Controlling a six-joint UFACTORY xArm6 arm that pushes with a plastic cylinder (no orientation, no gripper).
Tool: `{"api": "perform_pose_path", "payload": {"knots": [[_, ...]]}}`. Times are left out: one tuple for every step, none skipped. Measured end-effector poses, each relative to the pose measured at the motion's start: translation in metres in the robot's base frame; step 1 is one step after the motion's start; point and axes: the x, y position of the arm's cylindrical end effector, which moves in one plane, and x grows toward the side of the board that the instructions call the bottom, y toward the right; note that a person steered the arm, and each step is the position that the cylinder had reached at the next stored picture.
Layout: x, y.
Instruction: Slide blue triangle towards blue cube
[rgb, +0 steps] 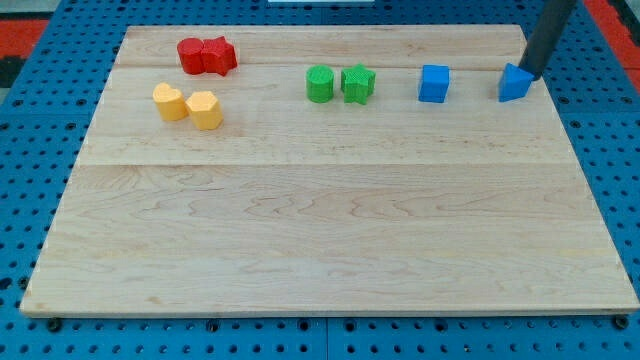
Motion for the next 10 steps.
{"api": "perform_pose_path", "payload": {"knots": [[0.001,-0.001],[0.005,0.009],[0.02,0.052],[0.028,0.001],[0.016,-0.019],[0.02,-0.008],[0.021,-0.007],[0.05,-0.008],[0.048,-0.025],[0.038,-0.025]]}}
